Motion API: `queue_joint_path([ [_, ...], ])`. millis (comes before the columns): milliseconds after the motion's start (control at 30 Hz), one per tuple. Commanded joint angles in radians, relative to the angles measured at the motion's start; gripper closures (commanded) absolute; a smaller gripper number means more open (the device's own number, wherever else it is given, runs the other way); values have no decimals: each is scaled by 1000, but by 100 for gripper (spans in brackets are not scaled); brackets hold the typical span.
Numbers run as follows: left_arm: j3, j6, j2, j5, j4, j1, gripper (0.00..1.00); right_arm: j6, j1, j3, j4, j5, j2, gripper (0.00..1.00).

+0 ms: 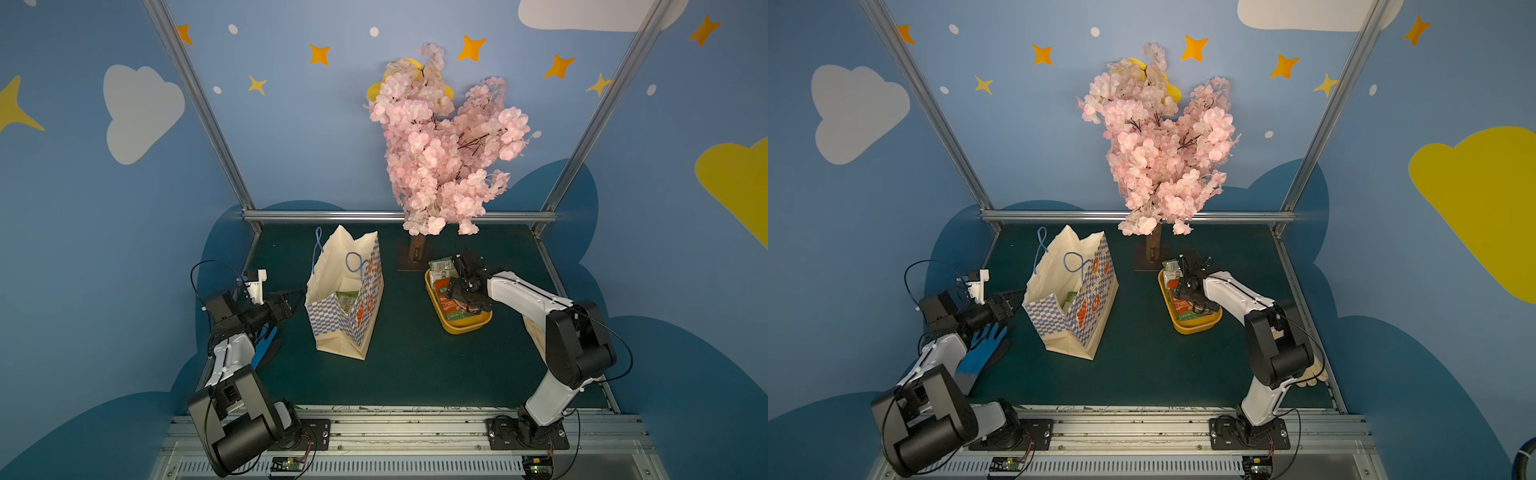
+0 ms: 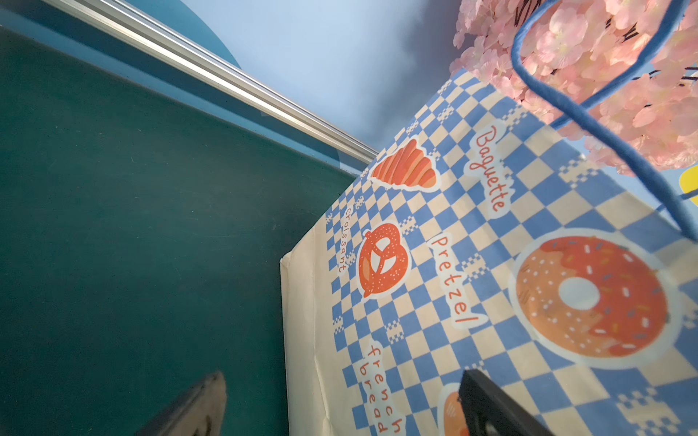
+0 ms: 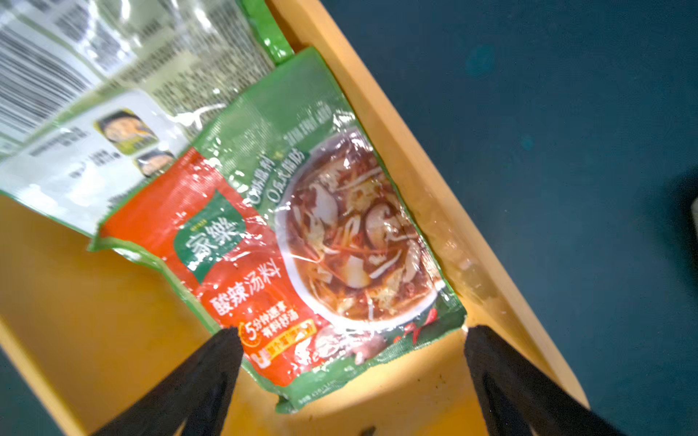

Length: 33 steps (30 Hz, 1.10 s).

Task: Place the condiment packets inside the bag
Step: Pick up the condiment packet from the storage box.

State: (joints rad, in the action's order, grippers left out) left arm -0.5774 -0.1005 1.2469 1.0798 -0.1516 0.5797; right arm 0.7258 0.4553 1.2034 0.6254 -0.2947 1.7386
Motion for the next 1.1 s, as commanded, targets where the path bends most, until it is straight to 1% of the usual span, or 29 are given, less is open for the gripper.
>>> queue_joint_path([
  [0,8,9,-12,4,-14,-1,0,16,-3,-9,12,12,33,2],
  [233,7,10,-12,1,-12,-1,0,84,-16,-28,-145,61,167,2],
  [433,5,12,-6,0,-14,0,0,104,-23,-44,-278,85,237,2],
  [500,5,12,-7,-1,-14,0,0,118,-24,-70,-356,100,245,6],
  [600,6,14,-7,-2,-13,0,0,144,-27,-150,-531,147,238,25],
  [733,6,13,-6,-7,-14,0,0,155,-29,-237,-721,187,202,59],
  [800,6,12,-6,-8,-14,-1,0,152,-31,-270,-787,202,178,71],
  [933,7,9,-10,-9,-13,-1,0,138,-39,-320,-924,274,137,95],
  [967,9,10,-12,-9,-13,-2,0,134,-40,-327,-948,290,129,100],
  [1067,10,10,-16,-11,-12,-3,0,122,-40,-341,-1043,348,112,100],
])
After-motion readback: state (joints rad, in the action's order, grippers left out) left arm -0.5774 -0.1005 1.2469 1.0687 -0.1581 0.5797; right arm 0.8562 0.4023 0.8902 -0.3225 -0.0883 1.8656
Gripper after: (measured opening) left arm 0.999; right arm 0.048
